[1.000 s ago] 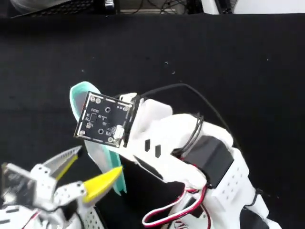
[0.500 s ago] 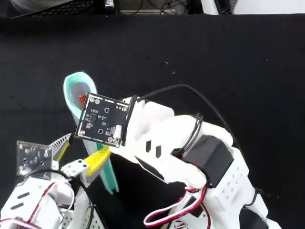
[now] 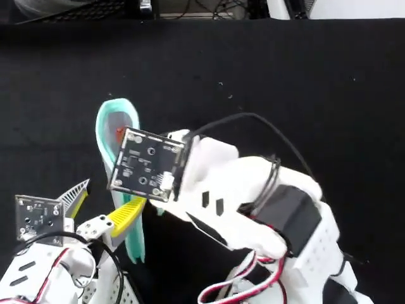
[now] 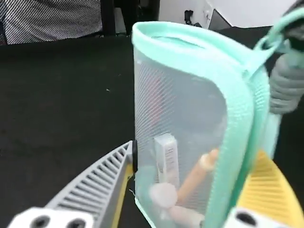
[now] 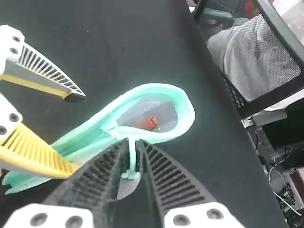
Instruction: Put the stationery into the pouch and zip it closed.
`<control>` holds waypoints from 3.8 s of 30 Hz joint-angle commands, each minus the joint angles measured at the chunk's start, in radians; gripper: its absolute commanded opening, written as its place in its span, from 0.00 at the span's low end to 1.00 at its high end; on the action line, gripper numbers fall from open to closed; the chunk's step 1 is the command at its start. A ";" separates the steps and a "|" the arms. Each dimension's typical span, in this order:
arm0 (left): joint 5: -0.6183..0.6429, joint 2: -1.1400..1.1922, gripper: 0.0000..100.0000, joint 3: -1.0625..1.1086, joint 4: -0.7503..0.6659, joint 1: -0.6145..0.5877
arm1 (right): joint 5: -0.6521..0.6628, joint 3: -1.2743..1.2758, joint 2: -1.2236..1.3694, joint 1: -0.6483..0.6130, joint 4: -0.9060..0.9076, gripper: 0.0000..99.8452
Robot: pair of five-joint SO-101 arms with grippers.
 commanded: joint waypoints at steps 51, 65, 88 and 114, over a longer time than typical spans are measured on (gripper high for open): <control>-0.089 0.020 0.03 -0.050 -0.167 0.166 | -0.230 -0.008 -0.096 -0.138 0.169 0.22; -0.089 0.020 0.03 0.193 -0.341 0.166 | -0.235 0.186 -0.101 -0.229 -0.025 0.20; -0.083 0.011 0.03 0.189 -0.233 0.320 | -0.235 0.260 -0.101 -0.048 -0.255 0.19; -0.087 0.012 0.03 0.199 -0.296 0.309 | -0.236 0.331 -0.286 -0.015 -0.170 0.19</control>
